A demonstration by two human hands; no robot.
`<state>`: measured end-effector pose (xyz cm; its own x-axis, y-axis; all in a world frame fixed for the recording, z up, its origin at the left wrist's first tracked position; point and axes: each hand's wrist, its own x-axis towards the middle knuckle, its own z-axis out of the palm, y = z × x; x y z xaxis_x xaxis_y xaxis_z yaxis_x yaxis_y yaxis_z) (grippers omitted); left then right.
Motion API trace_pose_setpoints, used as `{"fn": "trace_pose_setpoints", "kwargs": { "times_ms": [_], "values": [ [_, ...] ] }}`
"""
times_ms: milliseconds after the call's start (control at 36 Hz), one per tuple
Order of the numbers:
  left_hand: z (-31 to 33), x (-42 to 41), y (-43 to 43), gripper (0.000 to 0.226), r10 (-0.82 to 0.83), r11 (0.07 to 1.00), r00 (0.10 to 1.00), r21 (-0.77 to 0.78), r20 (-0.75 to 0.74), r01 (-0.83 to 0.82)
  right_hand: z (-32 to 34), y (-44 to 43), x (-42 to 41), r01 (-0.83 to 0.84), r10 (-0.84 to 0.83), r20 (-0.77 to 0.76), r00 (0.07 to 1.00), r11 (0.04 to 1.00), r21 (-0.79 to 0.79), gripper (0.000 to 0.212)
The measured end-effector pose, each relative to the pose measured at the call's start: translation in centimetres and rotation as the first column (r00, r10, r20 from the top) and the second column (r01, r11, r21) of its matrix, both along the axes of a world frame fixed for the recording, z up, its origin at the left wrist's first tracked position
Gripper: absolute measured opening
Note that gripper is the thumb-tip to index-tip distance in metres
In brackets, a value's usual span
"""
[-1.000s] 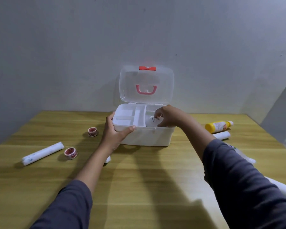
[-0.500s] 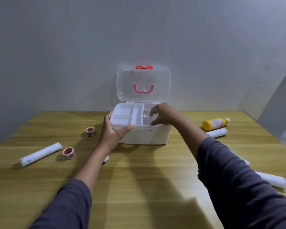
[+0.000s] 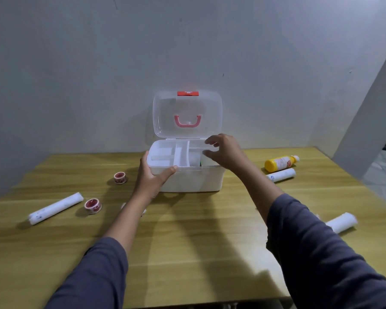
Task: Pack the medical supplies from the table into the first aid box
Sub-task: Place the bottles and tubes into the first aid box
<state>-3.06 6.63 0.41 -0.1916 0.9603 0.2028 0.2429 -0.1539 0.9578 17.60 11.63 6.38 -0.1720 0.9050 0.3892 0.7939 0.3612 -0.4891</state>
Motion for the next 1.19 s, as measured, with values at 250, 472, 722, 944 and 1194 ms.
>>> {"fn": "trace_pose_setpoints", "kwargs": {
  "times_ms": [250, 472, 722, 944, 1194],
  "values": [
    [0.1, 0.5, -0.6, 0.086, 0.025, 1.000, 1.000, 0.017, 0.001, -0.025, -3.0, -6.9, 6.3, 0.228, -0.233, -0.146, 0.962, 0.972, -0.049, 0.037],
    [-0.2, 0.9, -0.8, 0.094, 0.068, 0.998, 0.998, -0.011, -0.008, -0.068, -6.8, -12.3, 9.6, 0.428, -0.414, 0.144, 0.899, 0.900, -0.086, 0.046],
    [-0.5, 0.9, -0.4, 0.094, 0.071, 0.997, 0.997, -0.015, -0.007, -0.071, -8.6, -13.4, 10.5, 0.468, -0.451, 0.252, 0.856, 0.884, -0.007, 0.033],
    [-0.6, 0.8, -0.2, 0.089, 0.066, 0.998, 0.998, 0.000, 0.011, -0.066, -6.4, -11.6, 9.0, 0.435, -0.435, -0.005, 0.901, 0.900, 0.018, 0.034],
    [-0.7, 0.9, -0.1, 0.097, 0.101, 0.995, 0.994, 0.014, 0.047, -0.102, 1.4, -7.0, 4.7, 0.113, -0.115, -0.029, 0.993, 0.993, -0.042, 0.041]
  ]
}}
